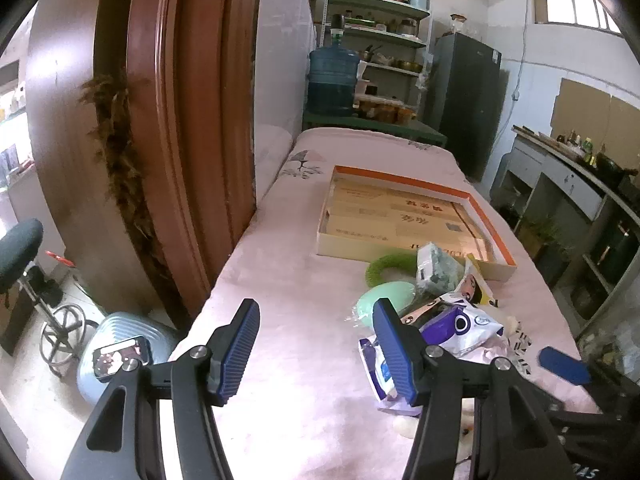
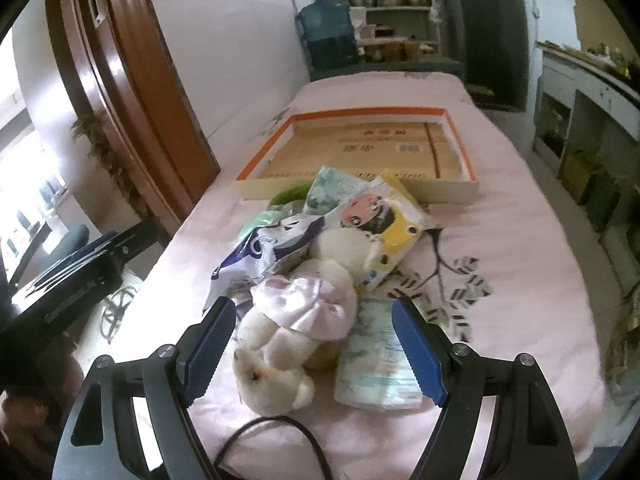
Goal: Organize soft objects
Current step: 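Grasp the purple-white snack bag with left tool while right tool grasps the pink-dressed teddy, then carry the snack bag with left tool while right tool carries the teddy over the box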
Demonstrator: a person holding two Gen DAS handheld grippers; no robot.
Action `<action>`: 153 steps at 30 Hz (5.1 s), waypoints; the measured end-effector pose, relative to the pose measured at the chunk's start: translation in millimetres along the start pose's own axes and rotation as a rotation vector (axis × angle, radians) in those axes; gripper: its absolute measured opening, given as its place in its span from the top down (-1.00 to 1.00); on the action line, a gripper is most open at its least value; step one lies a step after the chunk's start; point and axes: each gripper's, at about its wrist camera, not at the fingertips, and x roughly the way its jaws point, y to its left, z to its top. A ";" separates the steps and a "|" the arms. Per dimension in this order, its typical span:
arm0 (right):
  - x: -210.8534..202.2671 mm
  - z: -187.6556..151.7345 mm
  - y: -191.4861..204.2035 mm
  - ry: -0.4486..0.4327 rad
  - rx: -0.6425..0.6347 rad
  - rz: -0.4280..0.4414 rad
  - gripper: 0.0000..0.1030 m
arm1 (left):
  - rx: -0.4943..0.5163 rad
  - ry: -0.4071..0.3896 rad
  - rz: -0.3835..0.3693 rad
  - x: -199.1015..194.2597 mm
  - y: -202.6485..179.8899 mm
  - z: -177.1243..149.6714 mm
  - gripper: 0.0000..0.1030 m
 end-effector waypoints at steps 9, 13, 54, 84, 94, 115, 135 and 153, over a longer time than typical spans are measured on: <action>33.9 5.8 -0.9 0.058 0.018 0.001 -0.58 | 0.053 0.011 -0.112 7.5 -7.4 -5.4 -0.15; 43.9 5.9 -5.0 0.078 0.030 0.011 -0.58 | 0.105 0.017 -0.179 11.0 -14.7 -11.4 -0.15; 20.4 16.9 -12.4 0.060 -0.018 0.151 0.07 | 0.403 -0.015 -0.402 28.8 -52.5 -25.7 0.66; -32.6 97.1 -37.8 -0.143 -0.081 0.044 0.07 | 0.153 -0.012 -0.258 34.0 -59.6 64.1 0.66; -16.8 127.3 -41.1 -0.157 -0.099 0.041 0.08 | 0.128 -0.002 -0.228 55.5 -67.4 91.6 0.66; 72.6 201.1 -74.7 -0.074 -0.036 0.080 0.11 | 0.050 0.108 -0.198 137.2 -68.2 133.8 0.66; 130.3 219.2 -86.7 -0.016 -0.056 0.057 0.11 | 0.048 0.226 -0.147 214.4 -68.0 144.7 0.66; 169.9 225.0 -101.3 0.034 -0.052 0.029 0.11 | 0.047 0.252 -0.126 239.2 -67.7 144.6 0.66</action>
